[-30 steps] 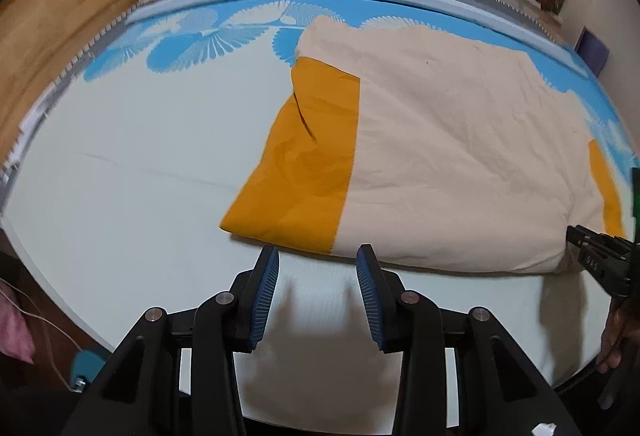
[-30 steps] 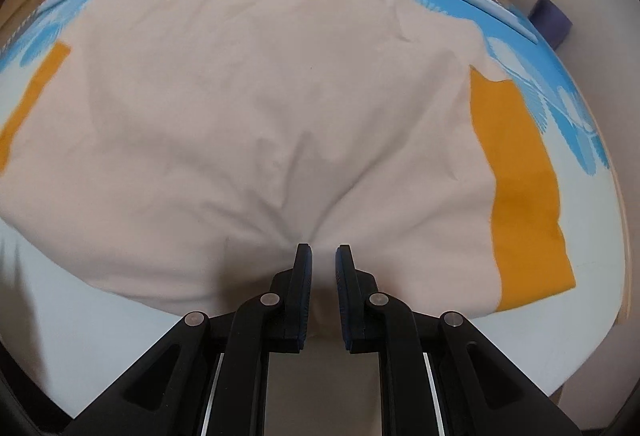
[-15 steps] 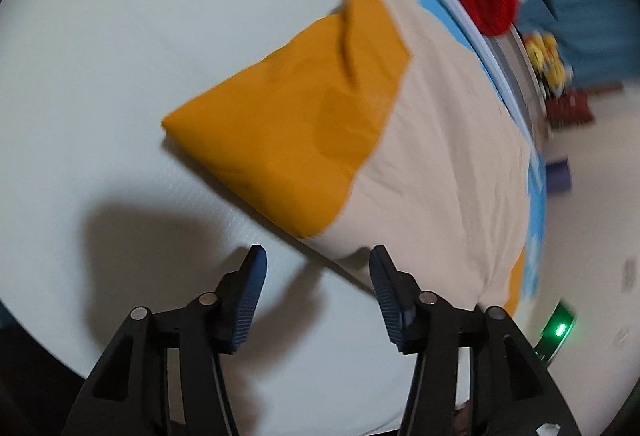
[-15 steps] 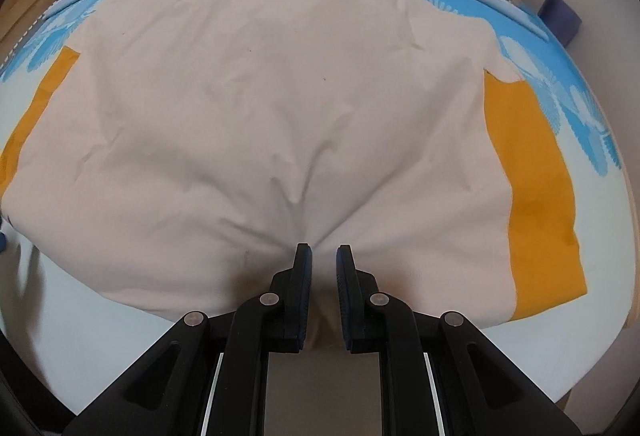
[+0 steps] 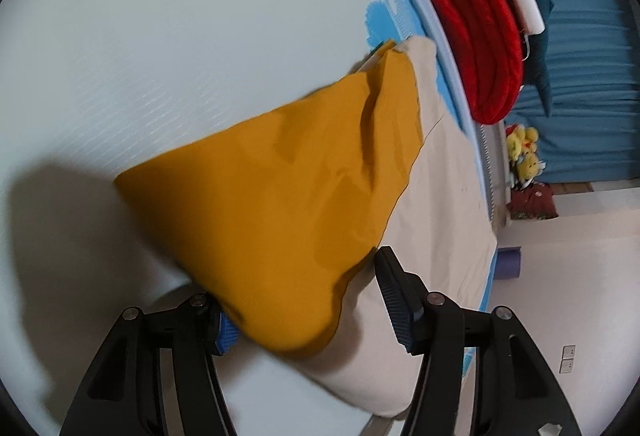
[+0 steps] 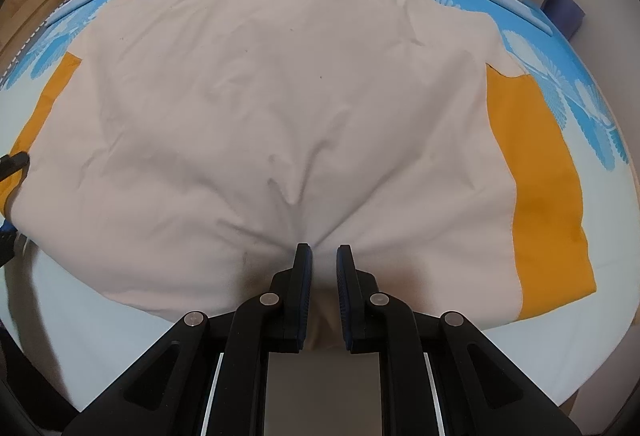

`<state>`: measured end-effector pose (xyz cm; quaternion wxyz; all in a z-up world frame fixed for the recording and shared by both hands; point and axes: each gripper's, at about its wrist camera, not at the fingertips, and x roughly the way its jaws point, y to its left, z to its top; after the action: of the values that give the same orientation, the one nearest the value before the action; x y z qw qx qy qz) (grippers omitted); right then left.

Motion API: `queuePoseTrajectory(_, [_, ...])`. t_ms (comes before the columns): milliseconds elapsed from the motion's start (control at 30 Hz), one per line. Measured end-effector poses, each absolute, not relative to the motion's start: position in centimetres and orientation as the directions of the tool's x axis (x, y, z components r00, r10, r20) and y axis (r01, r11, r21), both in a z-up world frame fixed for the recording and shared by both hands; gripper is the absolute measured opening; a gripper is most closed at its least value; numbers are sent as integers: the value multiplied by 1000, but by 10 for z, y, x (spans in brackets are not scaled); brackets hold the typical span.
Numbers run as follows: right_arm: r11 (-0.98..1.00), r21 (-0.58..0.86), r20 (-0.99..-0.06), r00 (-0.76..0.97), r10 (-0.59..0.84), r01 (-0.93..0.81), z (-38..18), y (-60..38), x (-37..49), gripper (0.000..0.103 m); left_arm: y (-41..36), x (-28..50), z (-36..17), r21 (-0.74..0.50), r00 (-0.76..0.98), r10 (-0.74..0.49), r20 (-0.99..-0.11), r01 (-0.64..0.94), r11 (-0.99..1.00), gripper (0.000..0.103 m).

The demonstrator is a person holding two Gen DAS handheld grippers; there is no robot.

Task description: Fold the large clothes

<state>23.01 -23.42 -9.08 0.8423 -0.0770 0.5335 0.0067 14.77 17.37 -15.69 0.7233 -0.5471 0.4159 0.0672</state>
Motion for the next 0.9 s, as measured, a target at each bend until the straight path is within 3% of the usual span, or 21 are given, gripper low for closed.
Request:
queuePoseTrajectory(100, [990,-107,-899,435,-59,-87,-91,-237,229,14,177,152,-156,-753,664,-359,-656,-538,379,55])
queuePoseTrajectory(167, [991,-104,-898,435,-59,-80,-91,-237,229,14,177,159,-159,-751,658,-366,-658,-538,382,48])
queuePoseTrajectory(233, [992,-106,-898,435,-67,-67,-90,-237,229,14,178,162,-162,-760,651,-393,-649,-530,377,29])
queuePoseTrajectory(333, [995,-102,-891,448,-81,-23,-84,-236,228,14,180,162,-154,-778,660,-414,-627,-499,383,12])
queuePoseTrajectory(533, [995,-72,-799,593,-99,68,-43,-218,216,14,173,157,-91,-718,668,-350,-657,-415,559,9])
queuePoseTrajectory(667, [998,-42,-748,661,-59,42,-24,-188,205,14,183,143,-42,-626,634,-282,-720,-417,659,9])
queuePoseTrajectory(900, [998,22,-758,650,52,-54,-25,-145,194,14,177,124,18,-427,638,-172,-751,-270,863,9])
